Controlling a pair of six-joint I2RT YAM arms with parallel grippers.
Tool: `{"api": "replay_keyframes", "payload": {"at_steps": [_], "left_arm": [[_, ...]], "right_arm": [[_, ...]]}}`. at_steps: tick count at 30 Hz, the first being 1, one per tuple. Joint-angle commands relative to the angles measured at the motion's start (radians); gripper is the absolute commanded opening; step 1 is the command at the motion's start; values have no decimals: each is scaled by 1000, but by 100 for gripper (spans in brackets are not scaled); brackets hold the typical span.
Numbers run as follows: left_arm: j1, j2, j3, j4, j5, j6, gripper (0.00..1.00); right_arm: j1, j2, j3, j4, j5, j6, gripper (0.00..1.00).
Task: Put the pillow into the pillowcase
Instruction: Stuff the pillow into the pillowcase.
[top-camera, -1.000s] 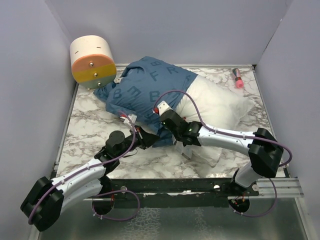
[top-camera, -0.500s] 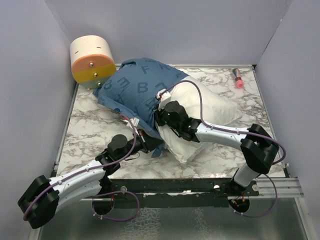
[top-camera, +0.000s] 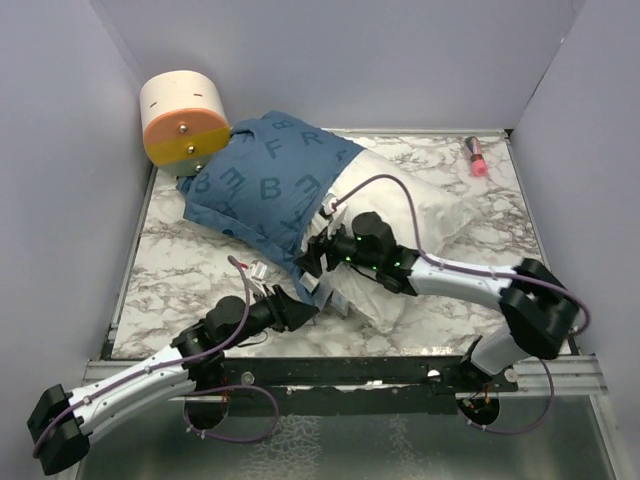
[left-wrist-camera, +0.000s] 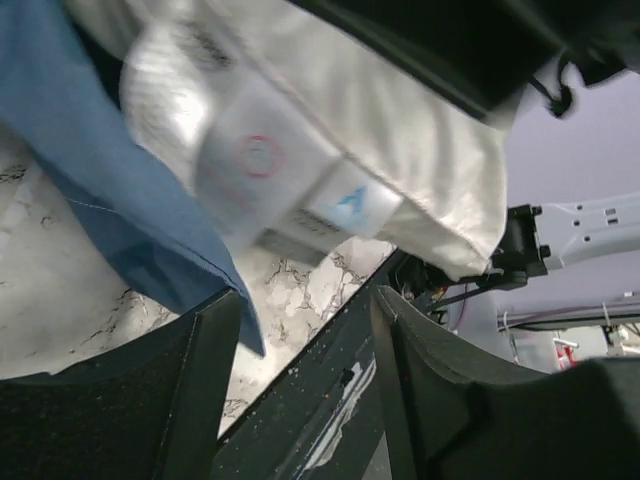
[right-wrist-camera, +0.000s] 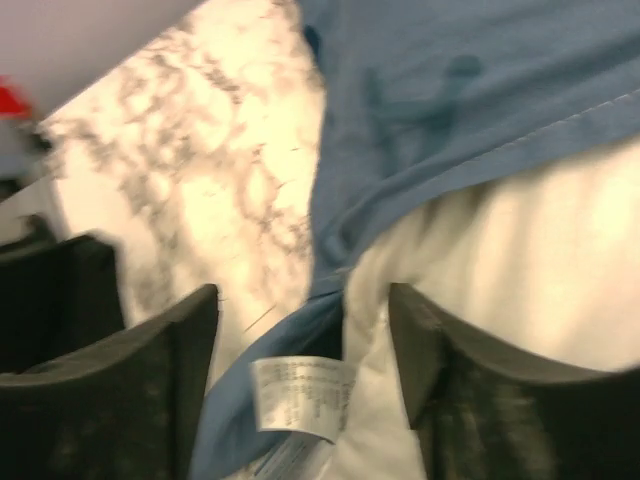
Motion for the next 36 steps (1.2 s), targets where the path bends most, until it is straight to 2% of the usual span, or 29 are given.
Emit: {"api": "replay_keyframes", "payload": {"at_steps": [1,3,5,6,8,10,12,15,21,25,36], "left_arm": [[-4,-151,40,-253,-61,17,58],[-4,-248,78,-324,-46,45,58],[-4,-461,107,-424,-57,62,46],[-3,-471,167,-494,-62,82,43],[-4,-367,287,-578,-63,140,46],[-4,-364,308,-548,-74,172,52],[-5,-407,303,-563,-154,165,56],[-4,-489,268,-535,-219,139,56],[-4,-465,194,-409,-224,141,57],[-4,-477,176,-414,-240,147,58],[-4,-441,174,-403,-221,153,58]], "right_arm": [[-15,-304,-82,-171,-147,-57,76],[-16,-406,-73,-249,-149,-75,83],[-15,-486,-37,-324,-171,-89,84],[-16,-525,-20,-348,-187,-94,84],[-17,-587,6,-365,-206,-96,86],[-17,-625,34,-388,-192,-107,87],[-17,-646,62,-421,-162,-114,87],[-17,-654,48,-425,-143,-107,87],[-17,-623,-8,-385,-179,-84,87],[-17,-641,-22,-402,-139,-94,88],[-18,-611,-30,-386,-151,-85,88]]}}
